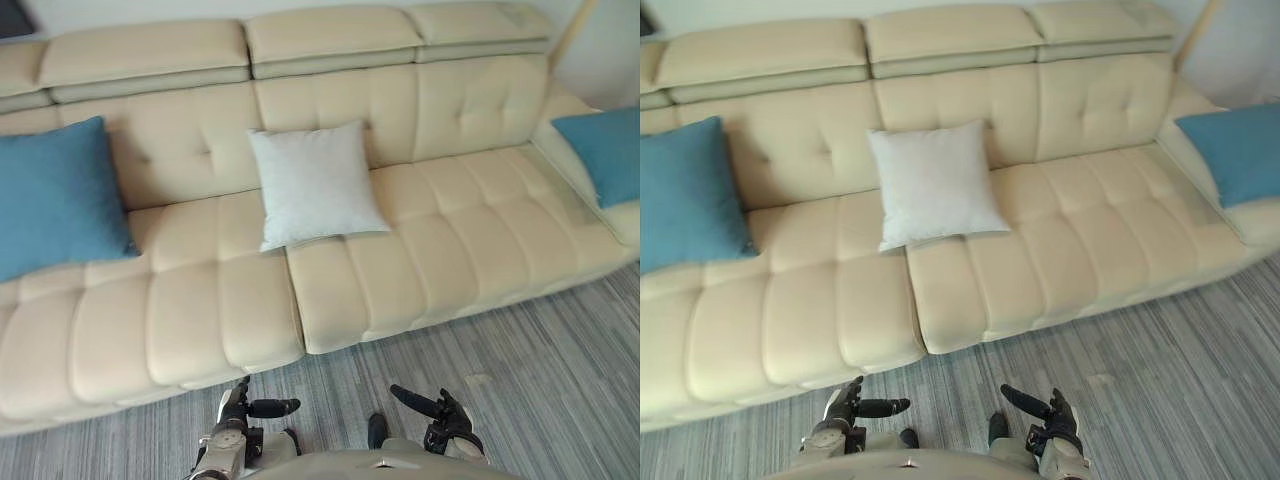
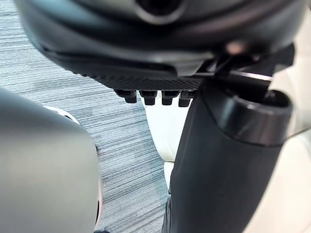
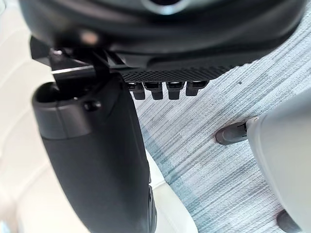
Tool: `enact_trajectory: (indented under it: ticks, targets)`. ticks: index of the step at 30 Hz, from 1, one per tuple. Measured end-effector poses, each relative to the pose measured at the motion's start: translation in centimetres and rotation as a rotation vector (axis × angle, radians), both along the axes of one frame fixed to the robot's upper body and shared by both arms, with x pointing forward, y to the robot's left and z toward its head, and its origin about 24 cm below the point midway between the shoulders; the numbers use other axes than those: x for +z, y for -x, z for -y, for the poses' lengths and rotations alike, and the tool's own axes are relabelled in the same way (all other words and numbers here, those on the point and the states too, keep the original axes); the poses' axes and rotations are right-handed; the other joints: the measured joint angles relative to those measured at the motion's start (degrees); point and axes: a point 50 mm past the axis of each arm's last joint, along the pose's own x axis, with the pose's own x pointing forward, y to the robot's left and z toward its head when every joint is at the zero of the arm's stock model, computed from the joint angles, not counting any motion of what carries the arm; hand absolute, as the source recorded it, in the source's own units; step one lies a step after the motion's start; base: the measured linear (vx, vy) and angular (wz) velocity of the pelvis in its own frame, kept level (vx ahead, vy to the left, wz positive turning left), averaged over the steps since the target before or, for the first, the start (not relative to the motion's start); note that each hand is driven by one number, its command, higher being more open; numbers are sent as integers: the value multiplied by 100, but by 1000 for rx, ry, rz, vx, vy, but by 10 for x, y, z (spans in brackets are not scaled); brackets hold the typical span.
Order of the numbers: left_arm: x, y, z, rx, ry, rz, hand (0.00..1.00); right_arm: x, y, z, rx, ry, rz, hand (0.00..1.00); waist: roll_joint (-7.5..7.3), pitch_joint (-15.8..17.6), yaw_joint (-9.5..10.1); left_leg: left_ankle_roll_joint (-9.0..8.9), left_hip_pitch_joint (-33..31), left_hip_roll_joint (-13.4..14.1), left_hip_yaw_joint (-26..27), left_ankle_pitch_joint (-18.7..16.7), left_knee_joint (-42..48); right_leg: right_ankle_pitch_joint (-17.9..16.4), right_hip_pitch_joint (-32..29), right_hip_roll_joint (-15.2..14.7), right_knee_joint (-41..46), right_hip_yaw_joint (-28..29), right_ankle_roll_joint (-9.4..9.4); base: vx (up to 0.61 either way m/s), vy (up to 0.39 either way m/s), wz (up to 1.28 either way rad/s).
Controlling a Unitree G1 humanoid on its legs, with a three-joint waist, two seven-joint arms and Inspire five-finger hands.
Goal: Pick up cushions and gather them together orderly.
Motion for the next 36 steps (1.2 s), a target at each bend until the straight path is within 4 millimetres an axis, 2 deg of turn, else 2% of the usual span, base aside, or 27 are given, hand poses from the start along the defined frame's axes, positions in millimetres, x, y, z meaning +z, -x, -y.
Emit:
enact_trajectory:
  ticks: [1, 3, 4, 5, 6, 7, 8, 9, 11, 12, 13, 14, 15, 16, 17, 19, 20, 22, 23, 24, 26, 29, 30, 31, 32, 34, 36]
  targets:
    - [1, -3, 1, -3, 2, 7, 100, 1, -3, 1, 4, 5, 9, 100, 51, 22, -5, -10, 27, 84, 183, -58, -2, 135, -106, 101, -1, 16, -56, -42, -20, -139]
    - [3, -9, 1, -8, 0, 24, 100, 4, -13, 2, 16, 11, 30, 100, 95, 91, -36, -14, 26, 233, 592, -92, -70, 454, -380, 287, -56, -461, -294, -77, -70, -141]
    - [4, -14, 2, -13, 1, 34, 100, 6, -19, 2, 18, 15, 42, 100, 117, 153, -87, -13, 33, 349, 868, -91, -77, 416, -469, 277, -30, -1116, -532, -75, -113, -97]
    - [5, -15, 1, -16, -1, 38, 100, 7, -21, 2, 19, 17, 47, 100, 145, 198, -124, -13, 70, 352, 1017, -91, -93, 151, -524, 205, 164, -1700, -744, -47, -142, -126]
    - [5, -18, 4, -30, 1, 43, 100, 7, -21, 8, 14, 30, 37, 100, 200, 277, -141, -25, 303, 412, 1398, -98, -153, -315, -557, -66, 672, -2904, -913, 19, -88, -127]
    - [6, -19, 7, -53, 0, 47, 100, 6, -19, 11, 11, 39, 29, 100, 281, 317, -140, -70, 468, 485, 1637, -124, -149, -441, -488, -250, 934, -3539, -982, 45, -61, -127]
    - [6, -18, 6, -54, -2, 45, 100, 6, -17, 11, 9, 40, 24, 100, 281, 315, -140, -107, 521, 487, 1719, -143, -145, -462, -473, -299, 998, -3671, -898, 50, -55, -110]
    - [5, -16, 3, -53, -10, 39, 100, 5, -14, 12, 8, 42, 12, 100, 311, 331, -172, -213, 604, 497, 1766, -193, -133, -460, -484, -197, 1009, -3492, -606, 33, -80, -93]
    - [6, -18, 2, -61, -13, 42, 100, 2, -7, 14, 3, 44, -12, 100, 340, 342, -182, -220, 620, 631, 1739, -196, -13, -522, -515, -15, 949, -3271, -611, 31, -134, -78]
    - [6, -18, 3, -68, -10, 41, 100, 1, -4, 14, -8, 38, -24, 100, 340, 343, -174, -280, 597, 829, 1722, -234, 353, -639, -487, 117, 960, -3136, -675, 64, -235, -68]
    - [5, -16, 5, -83, -8, 35, 100, 0, 1, 16, -35, 37, -35, 100, 342, 345, -183, -309, 438, 1126, 1592, -268, 1044, -728, -408, 257, 965, -3052, -730, 77, -261, -61]
    - [5, -16, 6, -93, -7, 34, 100, 0, 3, 17, -42, 37, -37, 100, 332, 350, -193, -305, 321, 1252, 1493, -266, 1420, -760, -370, 307, 965, -3012, -764, 123, -363, -58]
    - [4, -16, 12, -104, 14, 34, 100, 0, 4, 20, -45, 47, -39, 100, 369, 425, -192, -48, -134, 1651, 1015, -121, 2699, -845, -168, 495, 957, -2886, -882, 132, -332, -52]
    - [5, -17, 16, -107, 23, 49, 100, 0, 4, 22, -46, 53, -40, 100, 403, 480, -186, -78, -400, 1736, 628, -225, 3416, -901, -51, 599, 964, -2789, -923, 112, -269, -55]
    - [7, -20, 15, -108, 23, 65, 100, 0, 4, 23, -46, 57, -40, 100, 405, 516, -183, -117, -531, 1684, 441, -306, 3685, -929, 10, 637, 964, -2716, -957, 109, -163, -57]
    - [12, -28, 18, -110, 31, 112, 100, 1, 5, 27, -57, 65, -42, 100, 370, 587, -137, -255, -998, 1146, -142, -524, 3743, -956, 193, 694, 870, -2355, -978, 118, -124, -71]
    - [13, -29, 20, -112, 34, 121, 100, 1, 5, 27, -58, 66, -43, 100, 357, 601, -123, -242, -1084, 1028, -204, -540, 3582, -956, 226, 699, 835, -2282, -977, 89, -64, -68]
    - [15, -33, 23, -119, 41, 144, 100, 1, 6, 28, -60, 70, -46, 100, 380, 637, -111, -237, -1274, 685, -389, -535, 2863, -954, 347, 720, 708, -2103, -970, 109, -42, -54]
    - [17, -35, 28, -118, 54, 158, 100, 1, 6, 28, -68, 73, -48, 100, 370, 678, -103, -296, -1442, 323, -732, -449, 1820, -948, 427, 750, 583, -1918, -945, 118, -33, -54]
    - [17, -36, 30, -118, 58, 162, 100, 1, 6, 28, -69, 75, -48, 100, 381, 681, -85, -344, -1483, 214, -866, -370, 1423, -944, 447, 760, 543, -1858, -935, 162, -21, -68]
    - [17, -37, 33, -117, 68, 165, 100, 1, 6, 27, -70, 78, -53, 100, 440, 684, 83, -451, -1495, -46, -1395, 273, -289, -925, 631, 919, 278, -1410, -872, 242, 17, -90]
    - [16, -35, 28, -96, 64, 157, 100, 1, 4, 23, -64, 69, -48, 100, 458, 665, 217, -377, -1401, -40, -1513, 904, -600, -965, 839, 1018, 144, -1001, -756, 338, 31, -90]
    - [16, -32, 24, -86, 59, 148, 100, 2, -2, 20, -58, 65, -30, 100, 447, 651, 208, -198, -1396, -88, -1565, 1102, -440, -1072, 890, 983, 170, -764, -672, 358, 43, -67]
    - [15, -32, 23, -86, 58, 146, 100, 3, -3, 20, -57, 66, -25, 100, 442, 653, 205, -157, -1416, -103, -1564, 1130, -339, -1120, 892, 960, 198, -692, -659, 531, 83, -84]
    - [15, -33, 21, -87, 50, 142, 100, 4, -5, 20, -49, 70, -18, 100, 408, 671, 206, -77, -1433, -139, -1487, 1072, 16, -1361, 890, 862, 415, -484, -545, 449, 106, -72]
    - [14, -31, 19, -86, 44, 130, 100, 4, -7, 20, -29, 76, -14, 100, 346, 627, 205, 12, -1313, -173, -1212, 747, 264, -1699, 640, 672, 1142, -286, -120, 457, 119, -70]
    - [12, -27, 18, -86, 42, 111, 100, 5, -10, 18, -16, 71, -5, 100, 332, 611, 194, 118, -969, -232, -945, 421, 284, -1919, -4, 429, 2929, -382, 428, 457, 155, -55]
